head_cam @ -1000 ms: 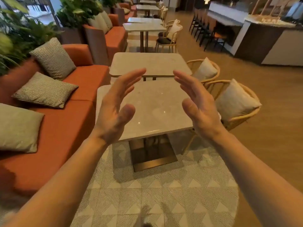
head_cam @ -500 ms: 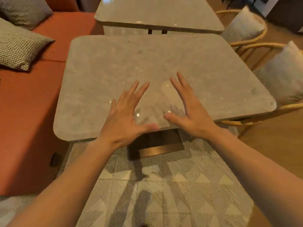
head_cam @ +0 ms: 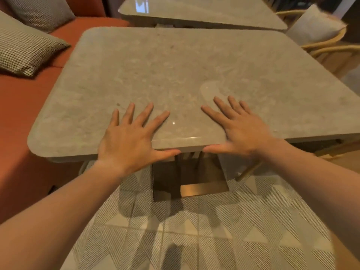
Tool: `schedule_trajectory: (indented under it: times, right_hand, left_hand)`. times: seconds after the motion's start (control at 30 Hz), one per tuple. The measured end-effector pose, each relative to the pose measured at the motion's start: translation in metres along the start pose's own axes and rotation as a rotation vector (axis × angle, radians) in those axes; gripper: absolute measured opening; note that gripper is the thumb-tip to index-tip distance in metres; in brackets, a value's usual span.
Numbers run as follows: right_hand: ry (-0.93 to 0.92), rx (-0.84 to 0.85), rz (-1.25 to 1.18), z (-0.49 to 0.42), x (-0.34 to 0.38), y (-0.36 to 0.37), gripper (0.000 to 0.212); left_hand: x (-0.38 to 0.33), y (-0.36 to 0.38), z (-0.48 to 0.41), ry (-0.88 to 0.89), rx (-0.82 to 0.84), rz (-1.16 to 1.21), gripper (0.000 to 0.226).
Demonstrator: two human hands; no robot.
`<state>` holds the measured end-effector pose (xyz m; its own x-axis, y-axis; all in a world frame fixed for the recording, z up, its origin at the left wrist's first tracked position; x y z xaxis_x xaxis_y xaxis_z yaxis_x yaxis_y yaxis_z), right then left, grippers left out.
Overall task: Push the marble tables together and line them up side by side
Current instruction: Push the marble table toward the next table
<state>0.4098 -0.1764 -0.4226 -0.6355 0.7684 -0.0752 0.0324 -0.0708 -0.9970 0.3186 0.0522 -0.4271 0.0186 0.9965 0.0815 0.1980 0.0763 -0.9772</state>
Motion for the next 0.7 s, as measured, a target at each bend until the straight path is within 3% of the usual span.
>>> schedule_trajectory:
  times: [0.3,0.7]
  right_hand:
    - [0.040,-0.034,-0.043,-0.066,0.026,0.000,0.125]
    - [0.074,-0.052,-0.027,-0.105,0.031,-0.002,0.119]
  left_hand:
    - [0.069,0.012,-0.052,0.056,0.009,-0.030,0.115]
    - [0.101,0.016,-0.089,0.087,0.001,0.008,0.118]
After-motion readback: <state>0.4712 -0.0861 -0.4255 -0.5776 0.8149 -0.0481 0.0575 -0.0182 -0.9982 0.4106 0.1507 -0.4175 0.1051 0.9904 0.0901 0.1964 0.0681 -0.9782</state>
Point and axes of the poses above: each hand's wrist, its own z-axis away from the middle knuckle, its own y-axis out of the palm, x = y × z, the point moved 8 cm from there along -z, towards the middle knuckle, and after that the axes turned 3 degrees about -x, right-handed, at the moved point
